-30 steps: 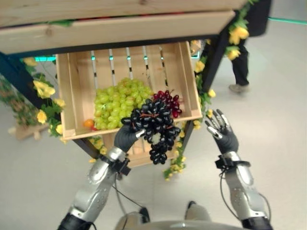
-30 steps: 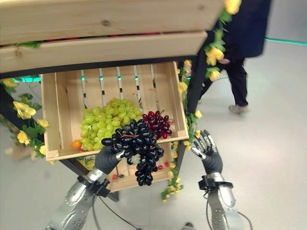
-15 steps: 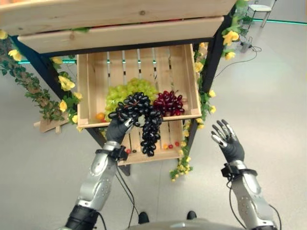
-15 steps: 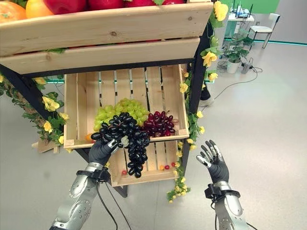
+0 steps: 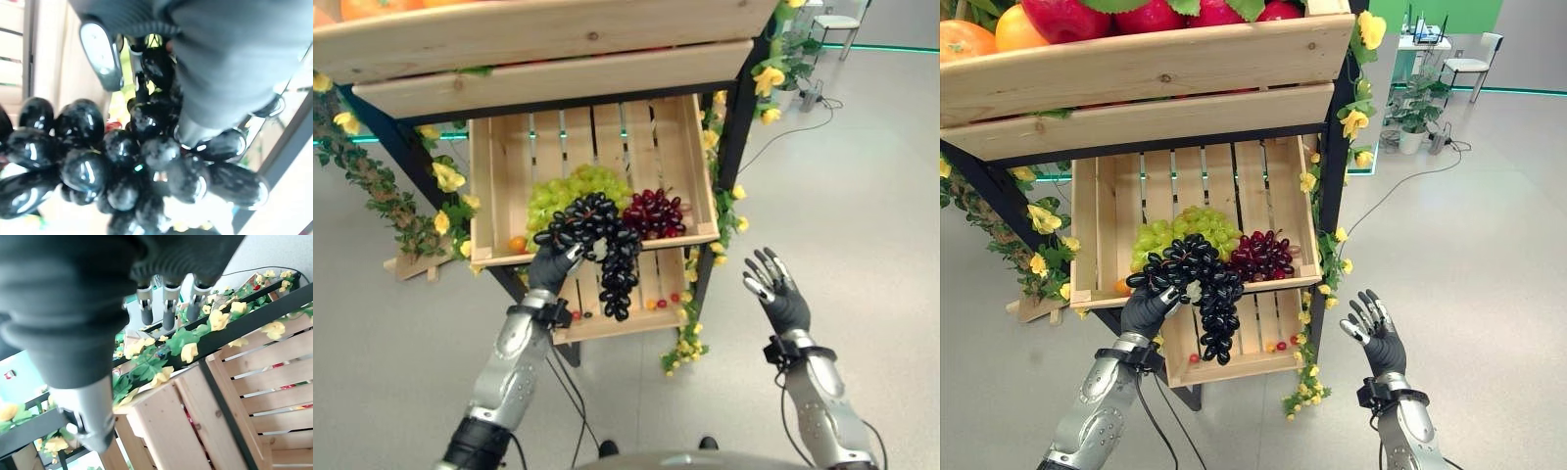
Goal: Pick up the fruits from the basket on one side to the basket on the other side
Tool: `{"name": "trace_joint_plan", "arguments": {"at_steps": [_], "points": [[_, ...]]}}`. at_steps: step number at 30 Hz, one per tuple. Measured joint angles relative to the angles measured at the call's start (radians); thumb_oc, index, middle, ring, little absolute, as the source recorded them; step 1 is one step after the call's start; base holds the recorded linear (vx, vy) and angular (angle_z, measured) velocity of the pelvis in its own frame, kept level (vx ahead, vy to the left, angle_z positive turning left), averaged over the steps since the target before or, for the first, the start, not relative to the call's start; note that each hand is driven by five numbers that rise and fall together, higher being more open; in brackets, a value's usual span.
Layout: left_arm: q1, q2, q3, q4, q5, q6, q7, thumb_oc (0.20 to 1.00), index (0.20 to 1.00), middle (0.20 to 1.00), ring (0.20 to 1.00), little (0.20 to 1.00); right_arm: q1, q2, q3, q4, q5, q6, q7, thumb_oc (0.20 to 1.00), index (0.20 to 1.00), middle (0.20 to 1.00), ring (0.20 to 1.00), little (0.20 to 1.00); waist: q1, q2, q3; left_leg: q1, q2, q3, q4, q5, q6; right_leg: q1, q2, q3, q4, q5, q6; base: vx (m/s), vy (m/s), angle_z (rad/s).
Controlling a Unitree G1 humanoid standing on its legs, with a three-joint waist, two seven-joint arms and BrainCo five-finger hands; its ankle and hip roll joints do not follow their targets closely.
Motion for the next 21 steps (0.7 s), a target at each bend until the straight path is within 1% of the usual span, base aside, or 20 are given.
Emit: {"name": "trace_joint_plan", "arguments": {"at_steps": [1,2,5,8,10,11,12,13,14,15,16,17,18,19,21], "points": [[-0.008,0.033,-0.009,0.004,0.0,0.006,0.002,0.2,0.2,0.2,0.2,0.2,-0.002,-0.001,-0.001,0.007,0.0,0.0,-0.001,1.0,1.0,1.0,1.0,1.0,0.0,0.001,0.0,-0.002,0.0,-0.001,0.0,0.0,0.0,-0.004,0.001,0.0,0.001,0.0,0.0,0.0,0.0,0.0],[-0.018,0.086,-0.013,0.02,0.0,0.012,0.007,0.2,0.2,0.2,0.2,0.2,-0.001,-0.007,-0.001,0.019,0.0,0.002,-0.003,1.0,1.0,1.0,1.0,1.0,0.001,0.007,-0.001,-0.007,0.001,-0.001,0.0,0.0,0.0,-0.01,0.0,0.0,-0.001,0.004,0.007,0.01,-0.009,-0.04],[-0.051,0.164,-0.034,0.048,-0.002,0.015,0.008,0.2,0.2,0.2,0.2,0.2,-0.001,-0.011,-0.004,0.048,0.0,0.007,-0.003,1.0,1.0,1.0,1.0,1.0,0.001,0.016,0.002,-0.027,0.001,-0.003,-0.001,0.0,0.0,-0.021,0.001,-0.003,-0.005,0.008,0.012,0.0,-0.014,0.04],[-0.081,0.191,-0.043,0.072,-0.007,0.018,0.009,0.2,0.2,0.2,0.2,0.2,0.0,-0.011,-0.006,0.059,0.0,0.01,-0.003,1.0,1.0,1.0,1.0,1.0,0.003,0.021,0.005,-0.038,0.003,-0.006,-0.001,0.0,-0.001,-0.029,0.001,-0.007,-0.005,0.009,0.014,-0.01,-0.031,0.05],[-0.11,0.217,-0.046,0.078,-0.006,0.017,0.014,0.2,0.2,0.2,0.2,0.2,0.003,-0.011,-0.009,0.062,0.0,0.011,-0.004,1.0,1.0,1.0,1.0,1.0,0.004,0.022,0.005,-0.045,0.004,-0.008,-0.001,-0.002,-0.002,-0.029,0.001,-0.021,-0.006,0.009,0.015,0.0,-0.028,0.22],[-0.175,0.225,-0.041,0.102,-0.005,0.016,0.034,0.2,0.2,0.2,0.2,0.2,0.005,-0.01,-0.013,0.064,0.0,0.011,-0.006,1.0,1.0,1.0,1.0,1.0,0.002,0.012,0.008,-0.049,-0.004,-0.007,0.009,-0.009,-0.018,-0.034,-0.011,-0.033,-0.012,0.009,0.012,-0.01,-0.024,0.34],[-0.218,0.239,-0.037,0.117,-0.005,0.014,0.04,0.2,0.2,0.2,0.2,0.2,0.002,-0.007,-0.012,0.065,0.0,0.011,-0.007,1.0,1.0,1.0,1.0,1.0,0.002,0.0,0.014,-0.057,-0.014,-0.007,0.048,-0.01,-0.017,-0.035,-0.025,-0.035,-0.012,0.017,0.003,-0.01,-0.026,0.16],[-0.25,0.262,-0.035,0.128,-0.005,0.013,0.047,0.2,0.2,0.2,0.2,0.2,0.0,-0.01,-0.007,0.064,0.0,0.011,-0.007,1.0,1.0,1.0,1.0,1.0,0.004,-0.001,0.016,-0.053,-0.017,-0.008,0.109,-0.016,-0.022,-0.037,-0.036,-0.035,-0.009,0.021,-0.001,-0.01,-0.026,-0.08],[-0.294,0.283,-0.006,0.133,-0.006,0.0,0.057,0.2,0.2,0.2,0.2,0.2,0.001,-0.017,-0.005,0.067,0.0,0.012,-0.008,1.0,1.0,1.0,1.0,1.0,0.003,0.026,0.005,-0.022,-0.008,-0.015,0.071,-0.032,0.004,-0.03,-0.028,-0.036,-0.008,0.034,0.017,-0.01,-0.026,-0.05],[-0.322,0.283,0.008,0.14,-0.006,-0.01,0.061,0.2,0.2,0.2,0.2,0.2,0.006,-0.015,-0.006,0.069,0.0,0.012,-0.01,1.0,1.0,1.0,1.0,1.0,-0.005,0.026,0.005,-0.011,-0.012,-0.012,0.053,-0.027,0.005,-0.023,-0.03,-0.032,-0.012,0.037,0.021,0.0,-0.032,0.08],[-0.381,0.291,0.033,0.148,-0.006,-0.037,0.076,0.2,0.2,0.2,0.2,0.2,0.018,-0.015,-0.006,0.07,0.0,0.012,-0.012,1.0,1.0,1.0,1.0,1.0,-0.011,0.02,0.005,0.009,-0.021,-0.01,0.025,-0.01,0.013,-0.012,-0.034,-0.033,-0.033,0.048,0.021,0.0,-0.016,0.11],[-0.402,0.297,0.055,0.148,-0.006,-0.051,0.078,0.2,0.2,0.2,0.2,0.2,0.02,-0.013,-0.005,0.073,0.0,0.012,-0.012,1.0,1.0,1.0,1.0,1.0,-0.01,0.019,0.004,0.019,-0.023,-0.006,0.013,0.0,0.023,-0.009,-0.034,-0.032,-0.038,0.056,0.015,0.0,0.0,0.0],[-0.413,0.307,0.064,0.149,-0.006,-0.055,0.08,0.2,0.2,0.2,0.2,0.2,0.021,-0.011,-0.005,0.076,0.001,0.012,-0.012,1.0,1.0,1.0,1.0,1.0,-0.01,0.019,0.003,0.024,-0.025,-0.004,0.005,0.001,0.022,-0.007,-0.034,-0.033,-0.042,0.06,0.01,0.0,0.0,0.0],[-0.417,0.333,0.048,0.148,-0.005,-0.061,0.071,0.2,0.2,0.2,0.2,0.2,0.029,-0.012,-0.008,0.077,0.001,0.012,-0.012,1.0,1.0,1.0,1.0,1.0,-0.013,0.021,0.004,0.03,-0.026,-0.006,0.0,0.008,0.018,0.006,-0.032,-0.034,-0.054,0.068,0.01,0.0,-0.023,0.05],[-0.419,0.333,0.046,0.164,-0.006,-0.061,0.072,0.2,0.2,0.2,0.2,0.2,0.031,-0.012,-0.004,0.084,0.0,0.012,-0.012,1.0,1.0,1.0,1.0,1.0,-0.013,0.023,0.004,0.036,-0.021,-0.006,0.0,0.006,0.016,0.012,-0.024,-0.036,-0.054,0.063,0.003,0.0,-0.012,0.05]]}}
